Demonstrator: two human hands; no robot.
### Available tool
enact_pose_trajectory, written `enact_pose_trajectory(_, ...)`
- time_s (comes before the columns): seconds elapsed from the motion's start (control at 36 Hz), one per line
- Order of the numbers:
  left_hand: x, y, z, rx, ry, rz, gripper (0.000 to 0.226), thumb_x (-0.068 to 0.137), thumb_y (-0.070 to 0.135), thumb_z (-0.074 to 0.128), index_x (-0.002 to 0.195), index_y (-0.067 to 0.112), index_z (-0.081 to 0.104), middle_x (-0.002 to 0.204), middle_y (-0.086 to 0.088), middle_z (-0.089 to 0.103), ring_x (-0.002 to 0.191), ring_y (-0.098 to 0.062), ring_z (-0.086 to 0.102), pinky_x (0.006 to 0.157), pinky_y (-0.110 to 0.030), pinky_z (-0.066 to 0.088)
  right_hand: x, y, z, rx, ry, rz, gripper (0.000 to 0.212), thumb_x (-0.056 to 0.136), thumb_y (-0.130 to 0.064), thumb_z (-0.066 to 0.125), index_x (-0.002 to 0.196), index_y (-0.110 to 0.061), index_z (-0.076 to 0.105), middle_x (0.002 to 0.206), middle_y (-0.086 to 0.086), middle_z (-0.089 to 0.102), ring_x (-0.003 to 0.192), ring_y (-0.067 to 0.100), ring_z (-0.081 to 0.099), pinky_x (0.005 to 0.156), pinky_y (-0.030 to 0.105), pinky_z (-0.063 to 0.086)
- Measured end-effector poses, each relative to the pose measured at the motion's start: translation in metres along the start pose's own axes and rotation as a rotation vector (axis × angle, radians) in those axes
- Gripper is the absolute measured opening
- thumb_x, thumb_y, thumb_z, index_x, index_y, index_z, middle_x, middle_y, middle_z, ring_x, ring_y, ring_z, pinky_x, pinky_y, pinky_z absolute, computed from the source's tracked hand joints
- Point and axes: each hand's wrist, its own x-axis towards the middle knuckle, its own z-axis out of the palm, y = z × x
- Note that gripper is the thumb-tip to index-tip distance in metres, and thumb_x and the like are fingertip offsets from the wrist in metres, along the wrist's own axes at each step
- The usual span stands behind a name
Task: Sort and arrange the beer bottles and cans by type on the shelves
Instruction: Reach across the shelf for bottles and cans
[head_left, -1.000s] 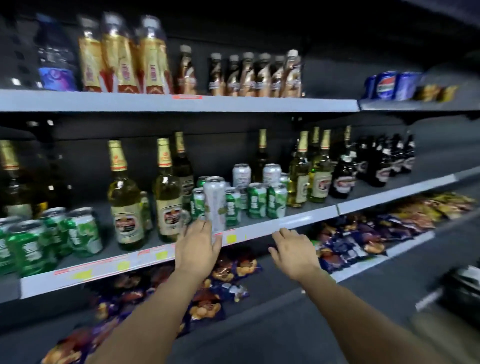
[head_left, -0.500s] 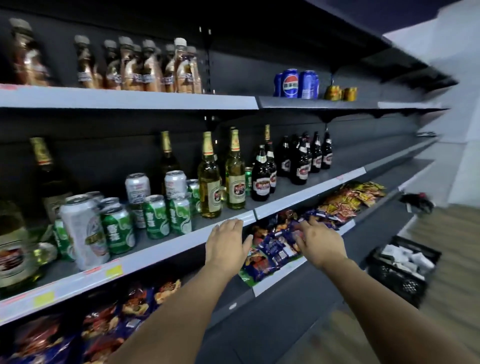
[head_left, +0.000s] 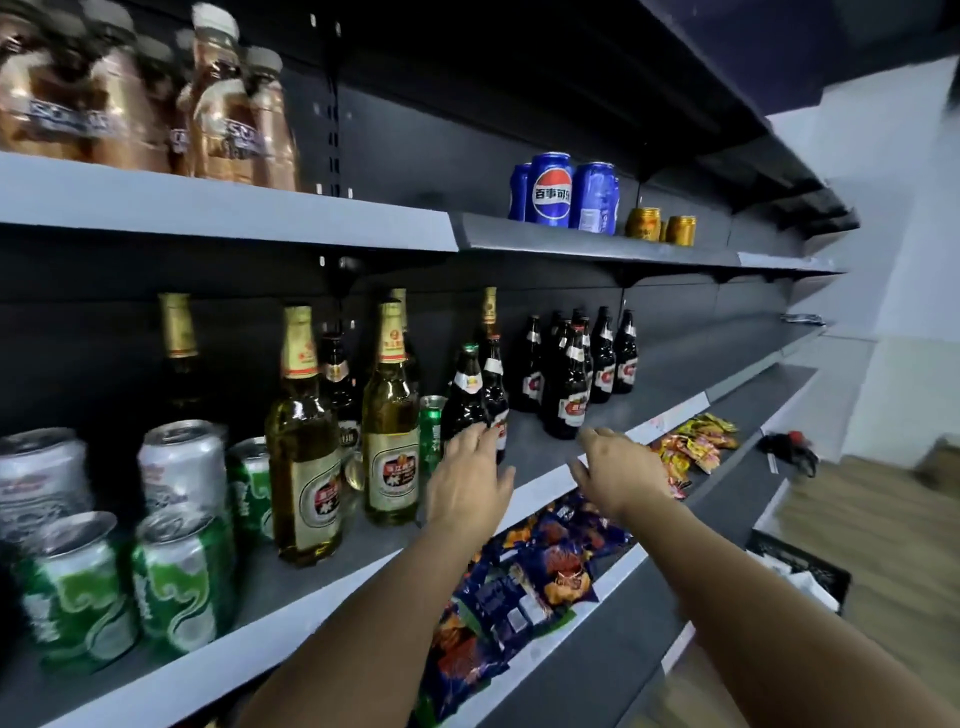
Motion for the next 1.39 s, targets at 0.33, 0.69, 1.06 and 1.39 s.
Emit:
enact_pose_trajectory(0.33,0.095,0.036,0.098,-0.028,-0.038,-0.011,0.073,0.097,0.030,0.052,0.154,0.015,0.009,0.160,-0.002,0.008,0.147,-0.019,0.010,0.116,-0.031,0.024,0.119,0.059,0.063,0.150,0.037,-0.060,0.029,0.100,-0.031,0.043,0.122,-0.012,0.046,0.122,0.008,0.055,0.109,0.028,0.055,0.066,0.031,0.037)
enact_pose_trajectory(0.69,0.180,0.061,0.179,-0.015,0.053,-0.340,0.079,0.095,0.029,0.054,0.155,0.013,0.004,0.159,-0.004,0.013,0.147,-0.019,0.012,0.115,-0.031,0.029,0.239,0.064,0.100,0.503,0.033,-0.358,0.034,0.098,-0.028,0.050,0.128,-0.010,0.047,0.122,0.012,0.056,0.107,0.030,0.059,0.080,0.037,0.049)
enact_pose_trajectory(1.06,0.223,0.032,0.227,-0.087,0.078,-0.602,0.091,0.092,0.028,0.060,0.154,0.015,-0.005,0.161,-0.008,0.003,0.148,-0.025,0.007,0.116,-0.034,0.022,0.317,0.027,0.134,0.629,-0.143,-0.236,0.071,0.092,-0.049,0.057,0.138,-0.003,0.030,0.135,0.016,0.046,0.123,0.033,0.049,0.091,0.041,0.047)
enact_pose_trajectory(1.39,0.234,-0.005,0.253,0.029,0.080,-0.604,0.076,0.090,0.047,0.021,0.155,0.013,0.001,0.162,-0.006,0.003,0.149,-0.024,0.006,0.119,-0.034,0.011,0.359,-0.019,0.153,0.827,-0.254,-0.010,0.116,0.074,-0.067,0.067,0.154,-0.016,0.000,0.137,0.012,0.050,0.124,0.032,0.052,0.092,0.040,0.047)
